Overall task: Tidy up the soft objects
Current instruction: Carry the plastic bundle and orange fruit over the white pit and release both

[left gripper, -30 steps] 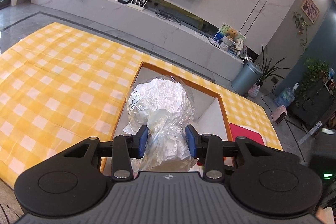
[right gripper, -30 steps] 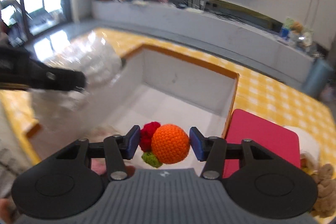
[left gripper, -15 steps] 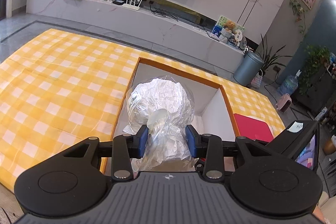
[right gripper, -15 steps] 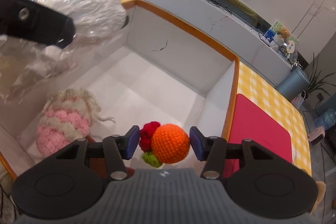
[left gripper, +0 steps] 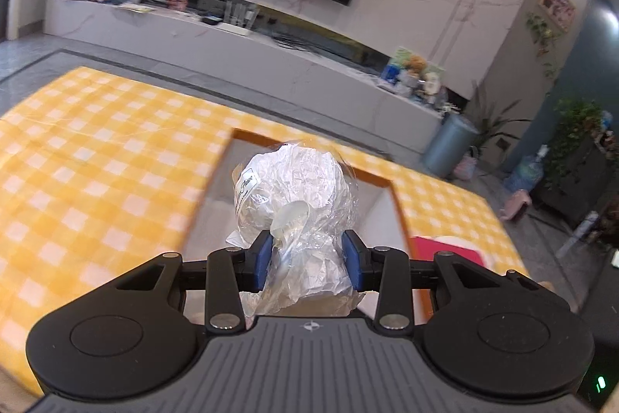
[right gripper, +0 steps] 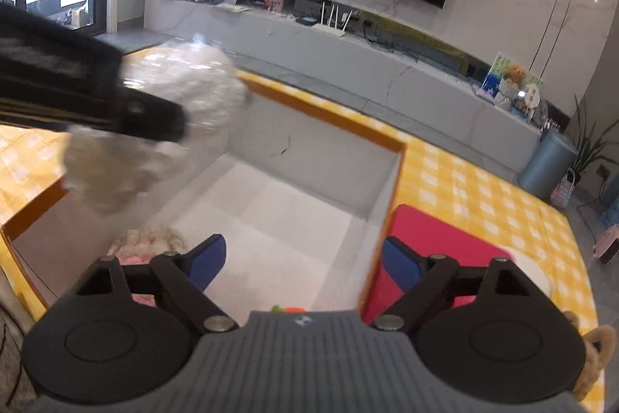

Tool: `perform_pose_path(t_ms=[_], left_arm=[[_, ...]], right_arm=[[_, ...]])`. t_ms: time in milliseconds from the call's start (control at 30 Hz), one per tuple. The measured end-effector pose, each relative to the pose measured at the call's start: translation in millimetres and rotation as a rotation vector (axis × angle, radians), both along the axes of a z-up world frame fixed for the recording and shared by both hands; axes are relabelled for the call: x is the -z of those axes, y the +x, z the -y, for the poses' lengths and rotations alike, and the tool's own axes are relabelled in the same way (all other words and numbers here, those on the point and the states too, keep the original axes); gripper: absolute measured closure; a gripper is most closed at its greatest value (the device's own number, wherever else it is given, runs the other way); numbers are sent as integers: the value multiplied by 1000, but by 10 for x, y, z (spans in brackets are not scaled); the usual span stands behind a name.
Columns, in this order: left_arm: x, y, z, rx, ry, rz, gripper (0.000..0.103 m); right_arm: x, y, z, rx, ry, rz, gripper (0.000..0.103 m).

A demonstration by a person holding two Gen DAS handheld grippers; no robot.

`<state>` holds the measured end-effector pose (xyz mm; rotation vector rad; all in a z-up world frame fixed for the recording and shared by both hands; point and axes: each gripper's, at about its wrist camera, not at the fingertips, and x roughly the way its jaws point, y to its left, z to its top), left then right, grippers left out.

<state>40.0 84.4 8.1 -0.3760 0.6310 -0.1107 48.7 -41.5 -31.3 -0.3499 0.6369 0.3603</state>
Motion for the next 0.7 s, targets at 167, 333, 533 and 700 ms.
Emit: perform_pose_path(t_ms=[167,333,533,700], left_arm=[[199,208,246,48,29,-71,59],[409,328,429,71,111,-147,59],[464,300,530,75,189,-174,57],[389,133,609,62,278,-90,6]], right_arm=[[-4,-34,87,-22,-56,-47,16],[-31,-38,179,-13,-88,-43,16],[-8,26,234,0,-60,-51,16],[23,61,227,9,-68,-55,16]])
